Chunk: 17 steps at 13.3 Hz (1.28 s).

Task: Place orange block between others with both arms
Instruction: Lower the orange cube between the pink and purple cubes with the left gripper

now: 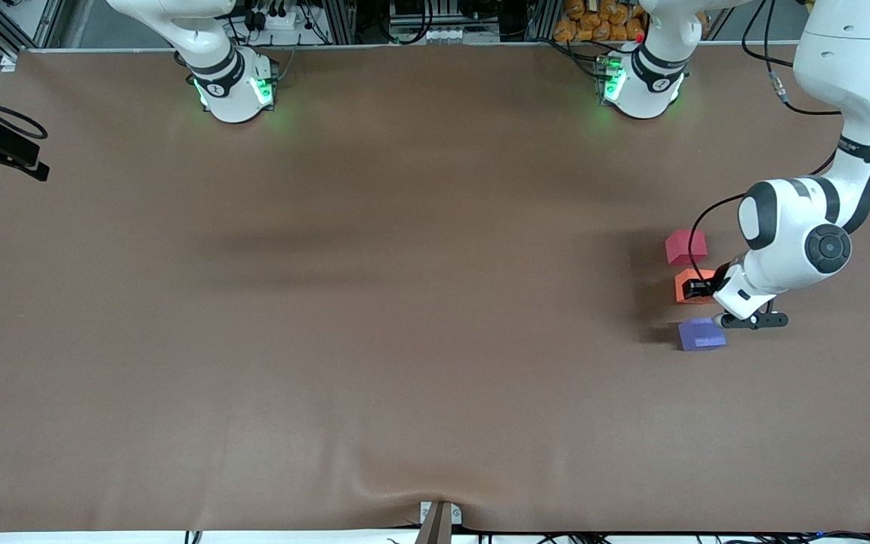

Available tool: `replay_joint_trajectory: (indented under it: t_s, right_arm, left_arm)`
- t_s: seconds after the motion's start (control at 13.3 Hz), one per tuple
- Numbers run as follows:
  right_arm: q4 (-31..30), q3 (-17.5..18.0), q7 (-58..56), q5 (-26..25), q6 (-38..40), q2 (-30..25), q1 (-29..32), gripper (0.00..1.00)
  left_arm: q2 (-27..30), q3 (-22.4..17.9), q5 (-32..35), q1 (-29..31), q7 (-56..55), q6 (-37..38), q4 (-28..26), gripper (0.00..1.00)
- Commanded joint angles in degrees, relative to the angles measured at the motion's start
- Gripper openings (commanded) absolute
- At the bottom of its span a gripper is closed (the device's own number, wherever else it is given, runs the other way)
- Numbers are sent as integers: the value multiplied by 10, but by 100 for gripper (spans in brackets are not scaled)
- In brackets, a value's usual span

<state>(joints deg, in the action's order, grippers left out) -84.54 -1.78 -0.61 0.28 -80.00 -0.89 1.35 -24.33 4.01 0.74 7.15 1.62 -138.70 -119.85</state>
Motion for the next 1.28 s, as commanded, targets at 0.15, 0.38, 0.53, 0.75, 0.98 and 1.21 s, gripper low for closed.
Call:
replay_joint_trajectory:
  t_s: [0.15, 0.38, 0.53, 0.75, 0.98, 1.21]
  right_arm:
    - [14, 6, 7, 2, 6, 10, 5, 100]
    - [14, 6, 7, 2, 6, 10, 5, 100]
    - [14, 6, 8, 2, 6, 10, 5, 100]
    - [14, 6, 7, 2, 6, 10, 5, 100]
    - [14, 6, 8, 2, 6, 10, 5, 100]
    - [14, 6, 7, 2, 6, 10, 5, 100]
  left_arm:
    - [-15, -1, 8, 1, -20, -4, 18, 4]
    - [-17, -1, 8, 1, -29, -4, 20, 7]
    - [-18, -1, 8, 1, -30, -3, 21, 10]
    - [-20, -1, 3, 0, -32, -3, 23, 82]
    - [-18, -1, 5, -2, -46, 3, 35, 100]
    - [-6, 0, 5, -2, -48, 35, 54, 100]
